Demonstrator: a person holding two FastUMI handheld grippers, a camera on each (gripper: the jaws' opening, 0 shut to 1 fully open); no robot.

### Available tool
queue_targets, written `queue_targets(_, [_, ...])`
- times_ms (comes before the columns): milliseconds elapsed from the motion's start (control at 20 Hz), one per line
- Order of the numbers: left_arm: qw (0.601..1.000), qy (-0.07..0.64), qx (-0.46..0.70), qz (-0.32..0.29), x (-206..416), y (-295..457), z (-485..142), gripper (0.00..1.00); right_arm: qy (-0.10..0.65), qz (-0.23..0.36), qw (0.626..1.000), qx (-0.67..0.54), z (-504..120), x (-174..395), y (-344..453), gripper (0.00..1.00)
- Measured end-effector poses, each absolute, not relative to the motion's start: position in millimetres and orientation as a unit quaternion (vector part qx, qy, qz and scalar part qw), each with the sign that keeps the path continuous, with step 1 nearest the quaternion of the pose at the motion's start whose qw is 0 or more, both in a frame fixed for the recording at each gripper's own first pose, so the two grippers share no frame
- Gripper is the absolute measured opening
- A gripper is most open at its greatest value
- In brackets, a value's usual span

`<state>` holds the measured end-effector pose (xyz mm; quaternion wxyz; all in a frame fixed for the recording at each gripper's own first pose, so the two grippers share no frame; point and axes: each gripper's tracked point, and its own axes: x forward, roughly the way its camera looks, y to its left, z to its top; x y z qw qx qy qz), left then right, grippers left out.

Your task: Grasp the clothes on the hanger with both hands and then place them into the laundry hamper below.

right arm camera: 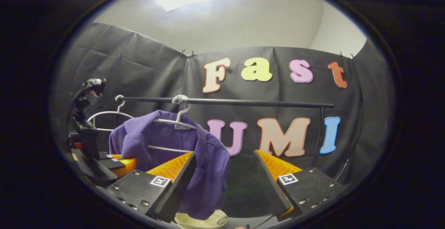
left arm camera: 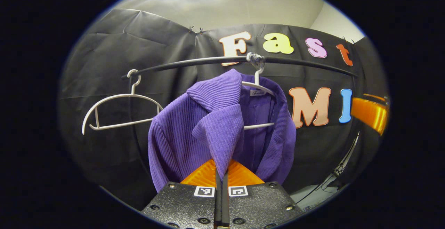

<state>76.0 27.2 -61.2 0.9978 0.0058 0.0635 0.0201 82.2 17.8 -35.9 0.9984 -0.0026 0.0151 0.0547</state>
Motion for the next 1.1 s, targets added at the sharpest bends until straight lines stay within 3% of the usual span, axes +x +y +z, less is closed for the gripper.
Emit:
queue_targets(550, [0.998,0.062,-0.017,0.023,53.4,56.9,-18.3,0.0,0.047,0.1,0.994,0.01,-84.3,126.9,62.1,0.97])
queue_targets(700, [0.997,0.066,-0.009,0.032,49.6,66.4,-13.8,0.0,0.055,0.111,0.992,0.019,-93.9,144.4,73.4,0.94])
queue_targets(750, [0.997,0.064,-0.007,0.034,48.8,69.6,-11.0,0.0,0.058,0.115,0.991,0.022,-97.6,151.3,77.1,0.97])
queue_targets(900, [0.997,0.056,-0.006,0.049,41.1,77.6,0.1,0.0,0.067,0.128,0.989,0.035,-108.1,167.1,92.6,0.94])
queue_targets(1100, [0.996,0.047,0.0,0.078,40.2,91.2,9.2,0.0,0.087,0.132,0.986,0.047,-131.4,185.7,107.4,0.97])
